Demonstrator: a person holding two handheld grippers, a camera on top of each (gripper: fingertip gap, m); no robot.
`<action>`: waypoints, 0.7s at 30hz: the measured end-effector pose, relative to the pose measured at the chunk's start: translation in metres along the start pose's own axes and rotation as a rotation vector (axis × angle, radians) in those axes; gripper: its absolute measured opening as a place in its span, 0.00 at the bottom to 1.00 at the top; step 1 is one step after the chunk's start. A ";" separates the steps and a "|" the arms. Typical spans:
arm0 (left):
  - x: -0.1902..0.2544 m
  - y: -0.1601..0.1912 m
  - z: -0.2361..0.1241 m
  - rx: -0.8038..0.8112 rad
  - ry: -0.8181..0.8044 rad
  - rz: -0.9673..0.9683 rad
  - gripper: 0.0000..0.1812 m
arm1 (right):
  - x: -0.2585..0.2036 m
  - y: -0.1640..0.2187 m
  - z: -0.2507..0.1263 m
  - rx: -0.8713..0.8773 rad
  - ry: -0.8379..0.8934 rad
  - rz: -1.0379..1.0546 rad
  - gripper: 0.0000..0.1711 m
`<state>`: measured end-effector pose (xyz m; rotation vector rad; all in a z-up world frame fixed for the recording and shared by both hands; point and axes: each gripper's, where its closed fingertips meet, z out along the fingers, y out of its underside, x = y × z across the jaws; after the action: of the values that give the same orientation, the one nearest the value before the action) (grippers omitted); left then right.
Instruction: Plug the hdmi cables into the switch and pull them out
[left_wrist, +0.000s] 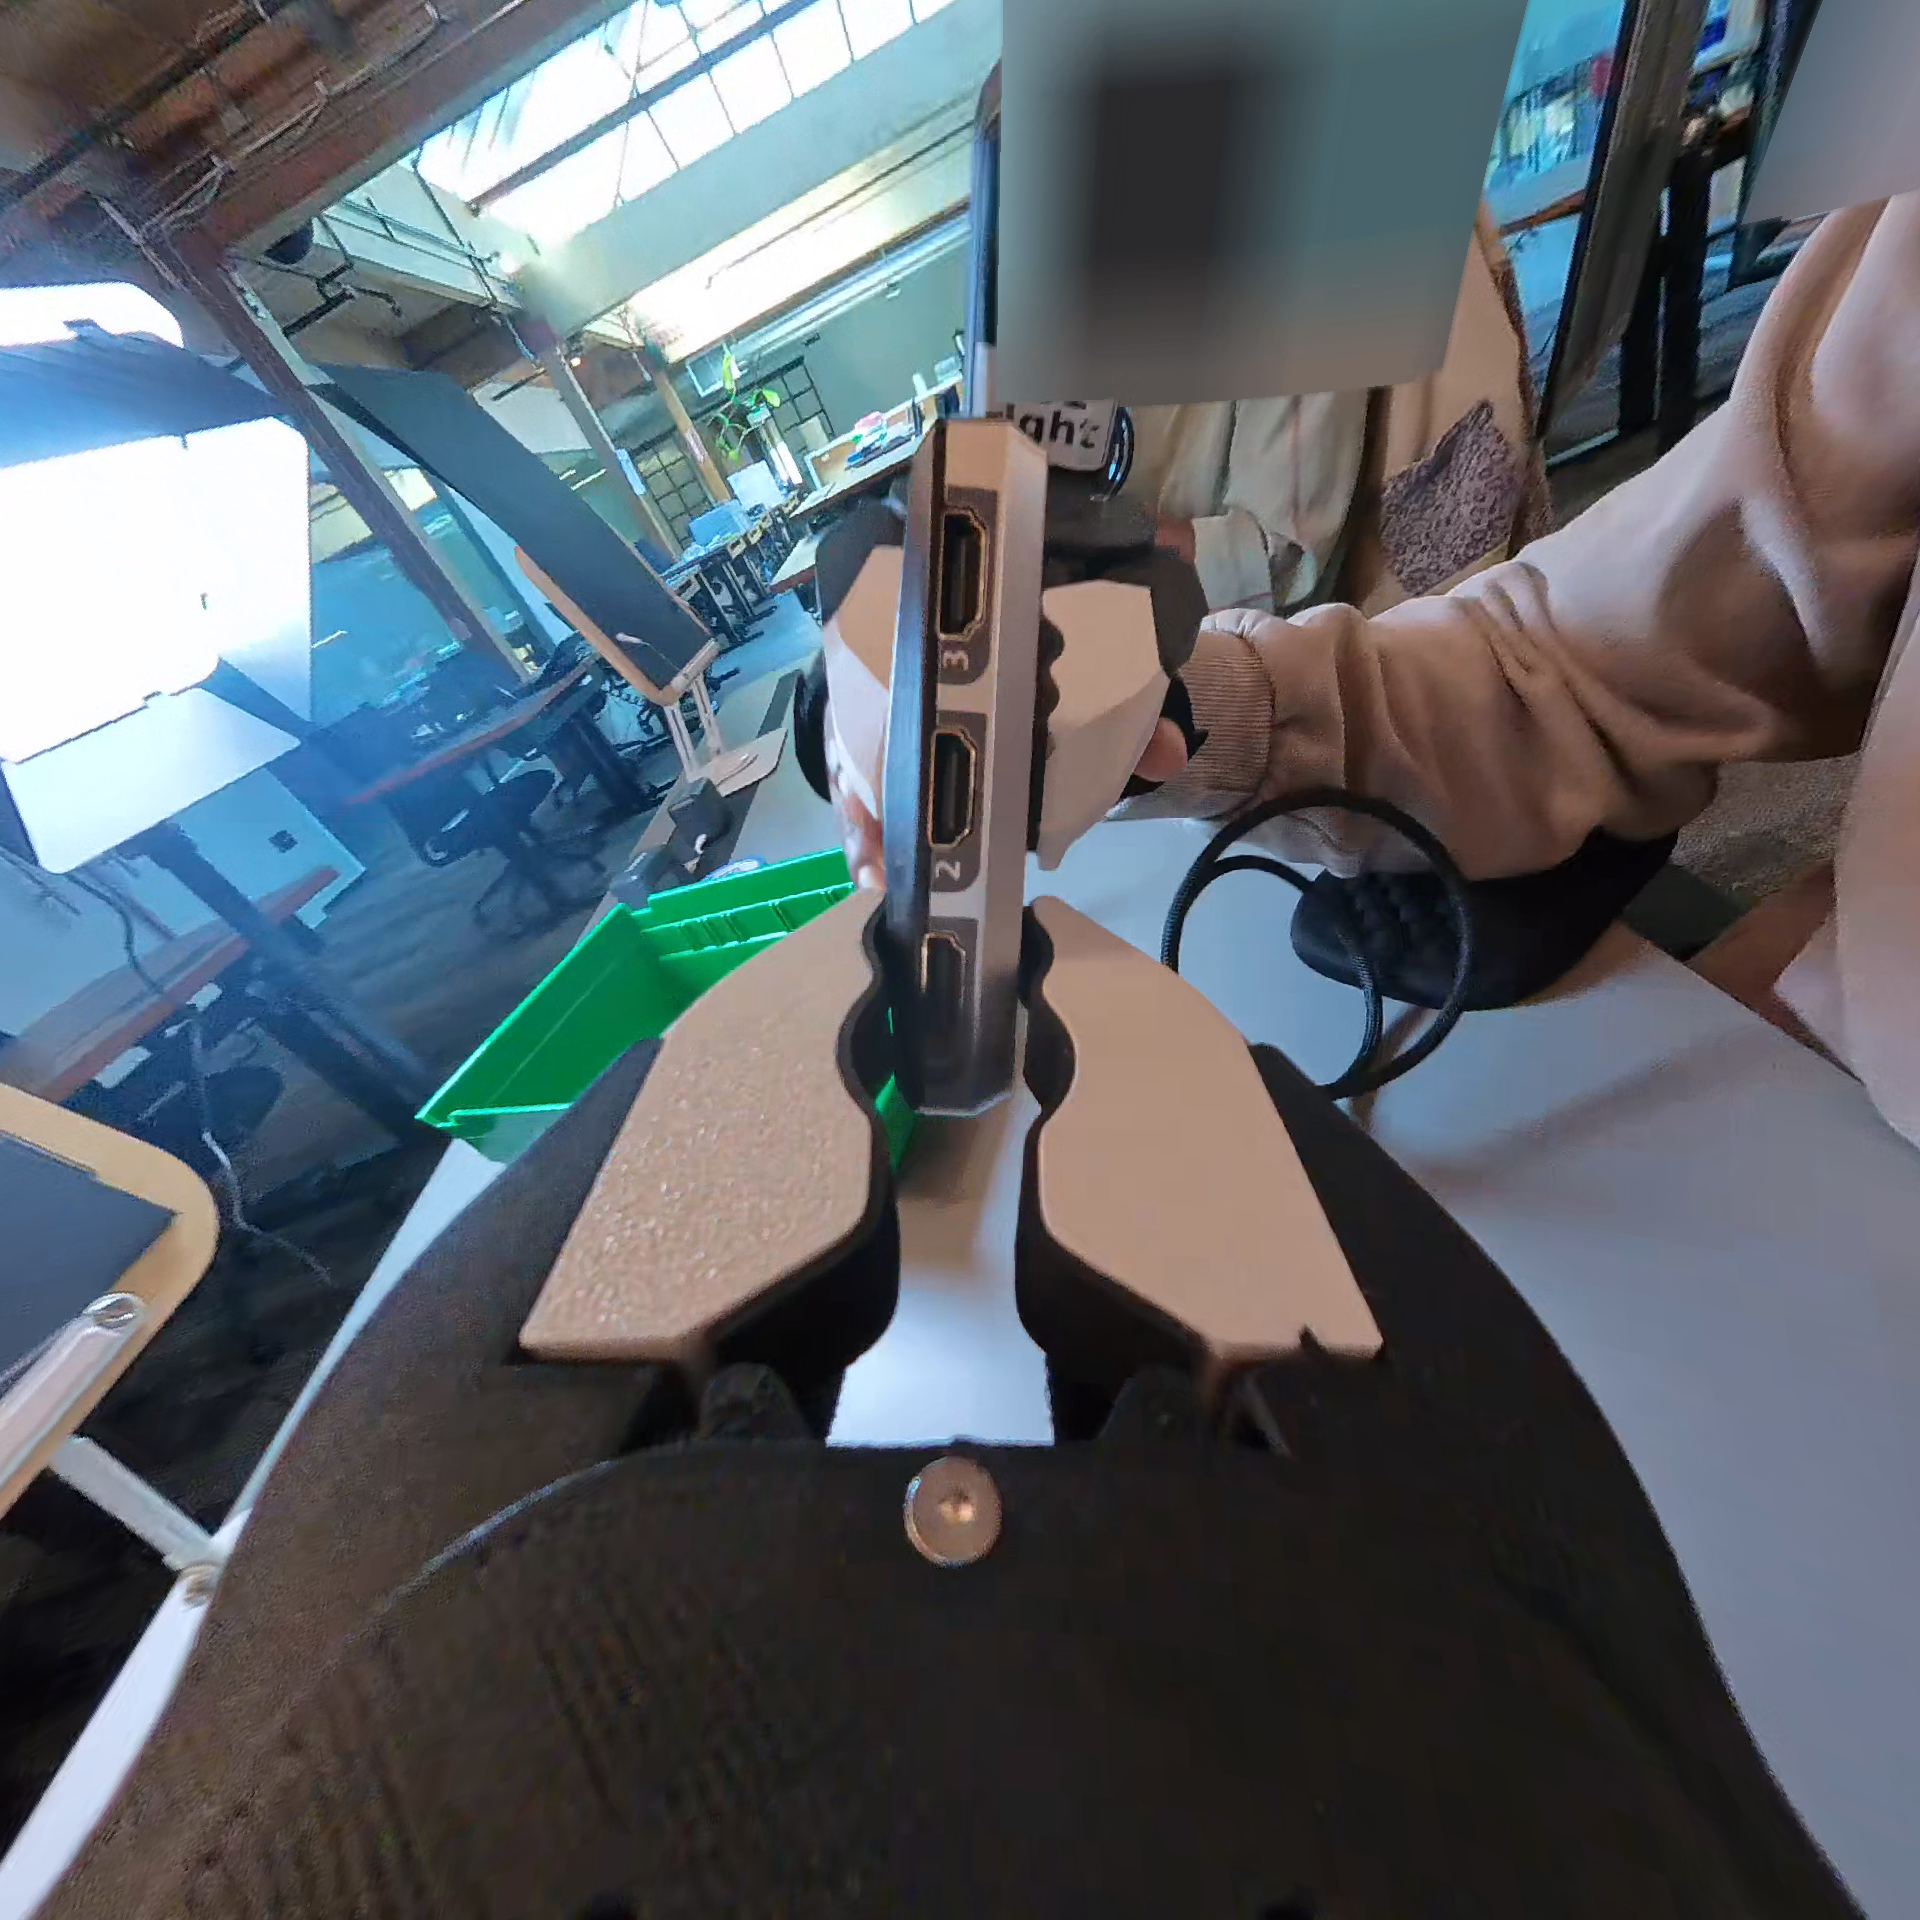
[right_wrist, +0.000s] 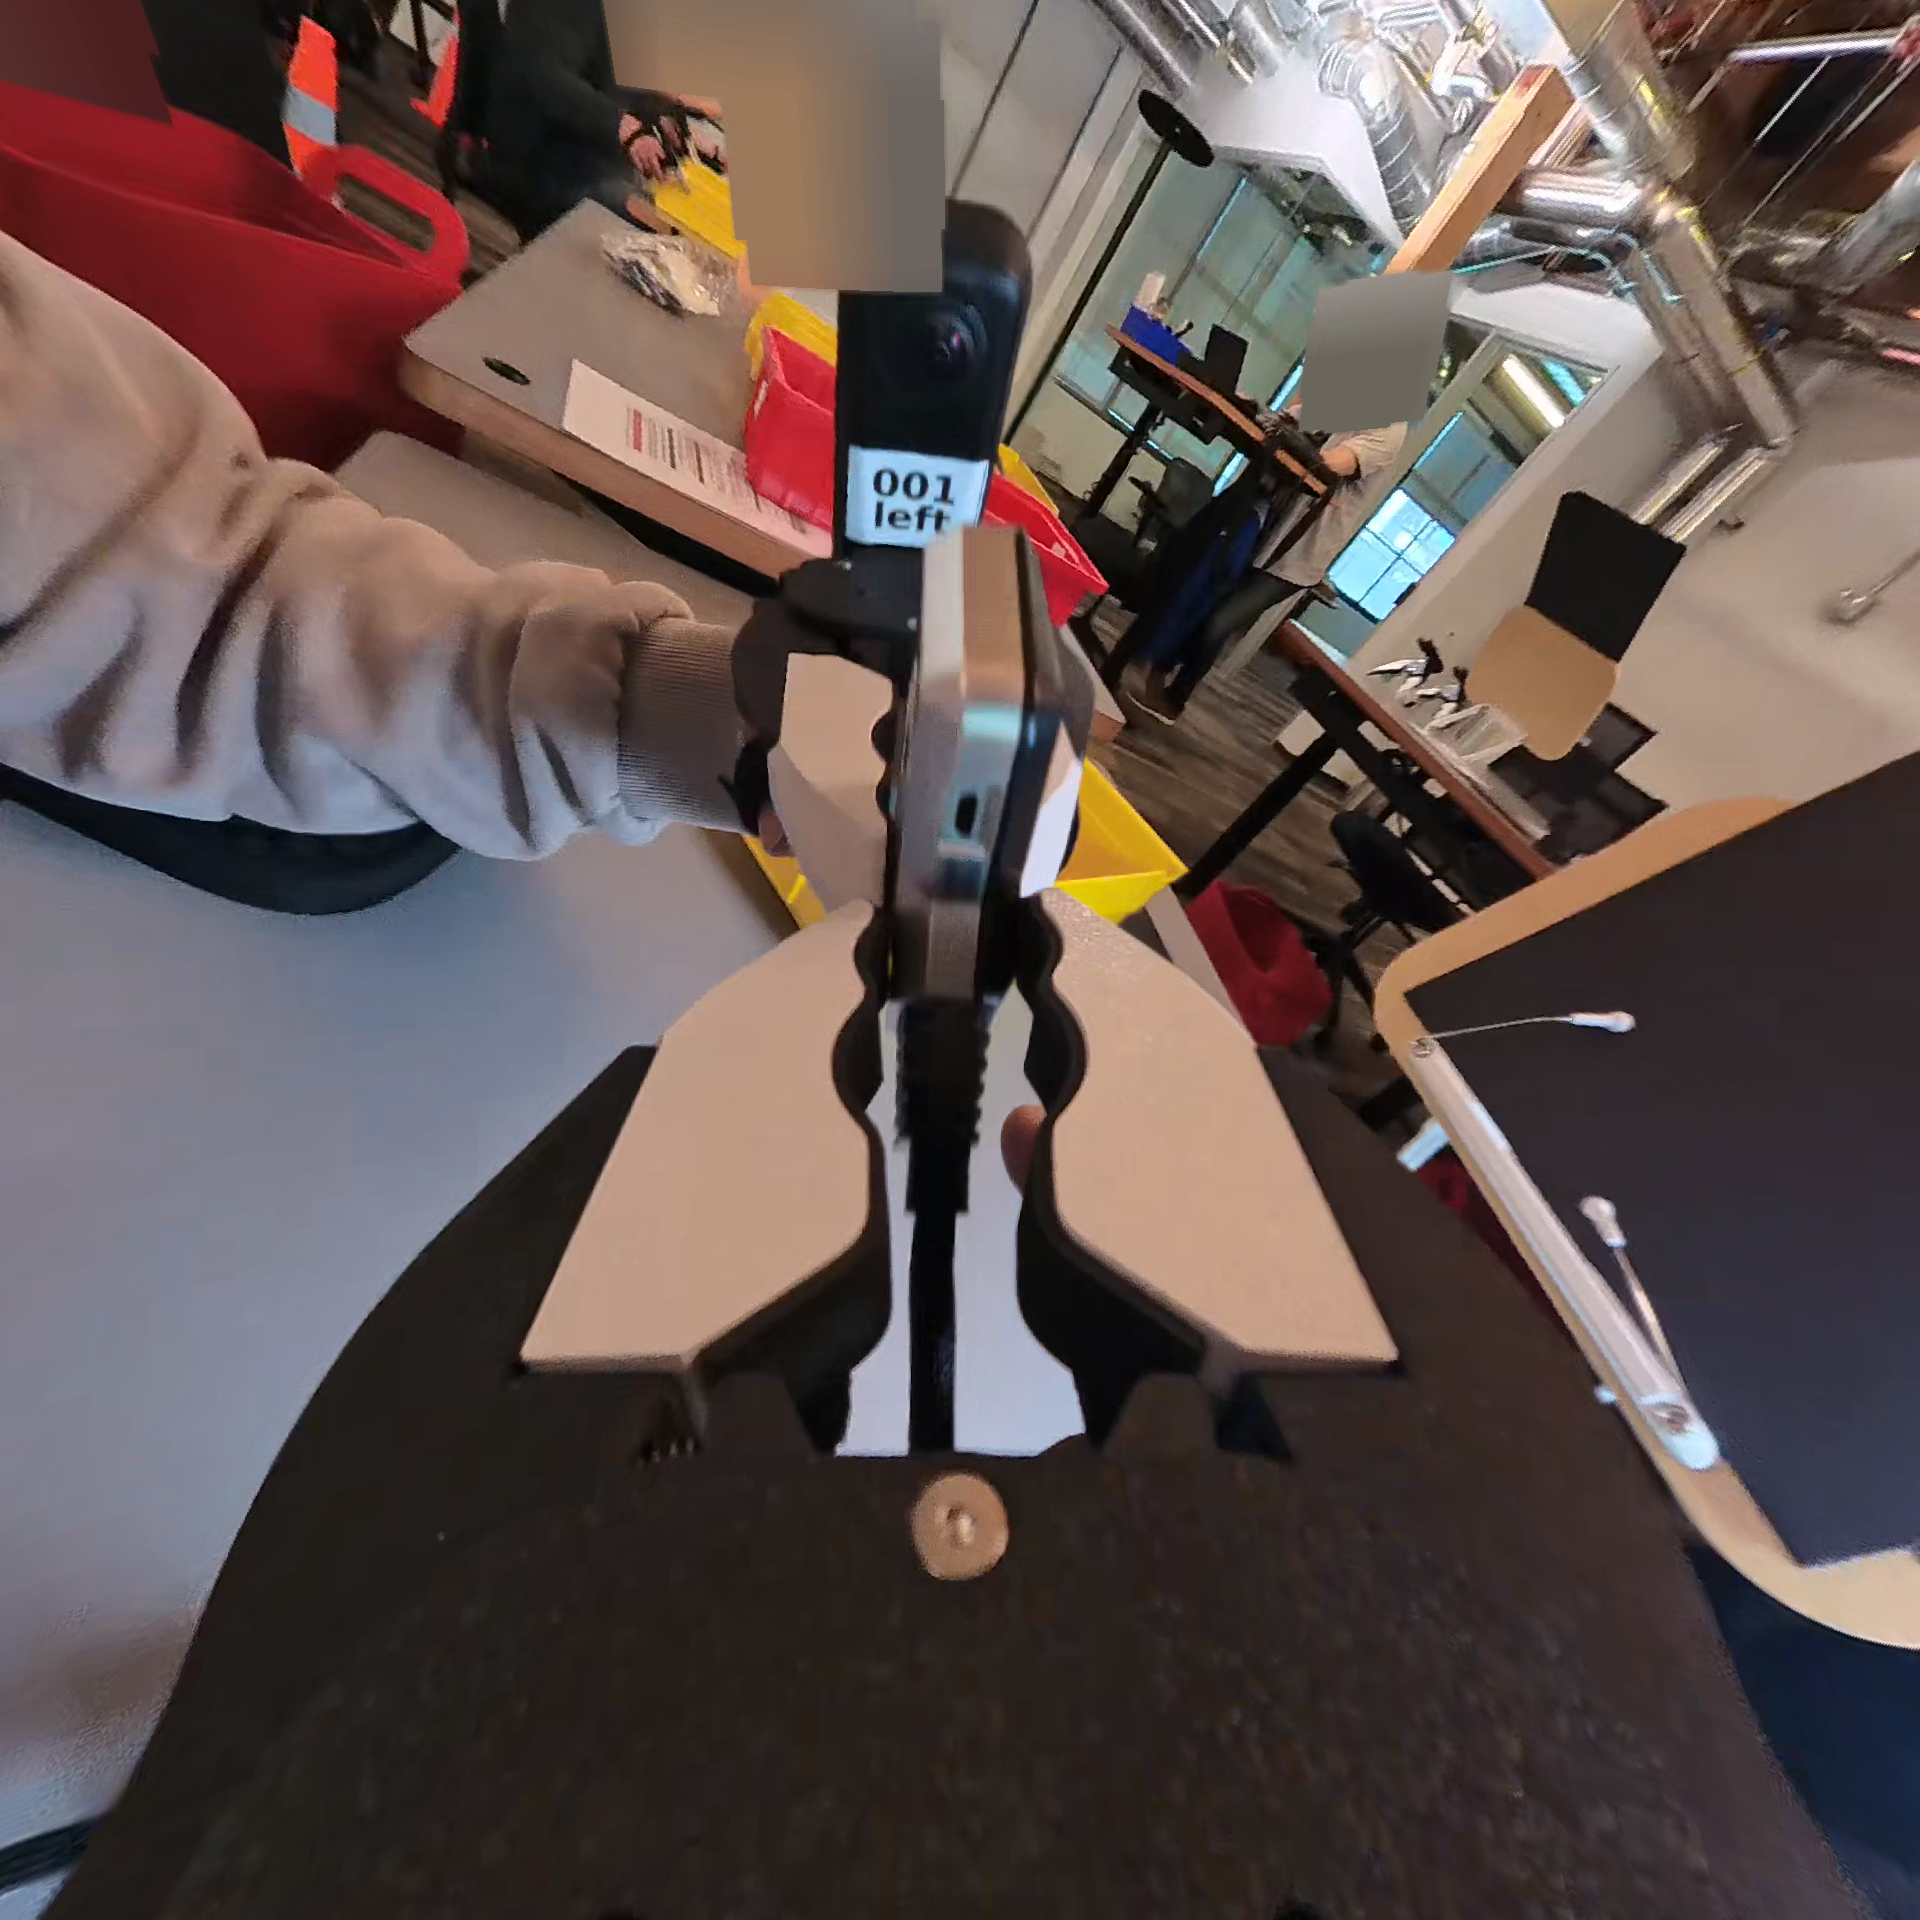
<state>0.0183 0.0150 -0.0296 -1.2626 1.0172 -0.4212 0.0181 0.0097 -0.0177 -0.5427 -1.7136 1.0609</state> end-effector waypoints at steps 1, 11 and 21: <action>0.001 0.003 0.002 0.009 0.005 -0.009 0.12 | 0.000 0.000 0.000 -0.020 0.010 -0.022 0.14; -0.010 0.008 0.001 -0.048 -0.054 -0.010 0.14 | 0.008 0.008 -0.001 -0.158 0.088 -0.110 0.13; -0.116 -0.016 -0.189 -0.331 -0.777 -0.004 0.19 | 0.064 0.020 -0.041 -0.199 0.332 -0.063 0.13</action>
<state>-0.1921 -0.0119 0.0374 -1.5419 0.4199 0.2501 0.0283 0.0853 0.0026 -0.7424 -1.5366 0.7131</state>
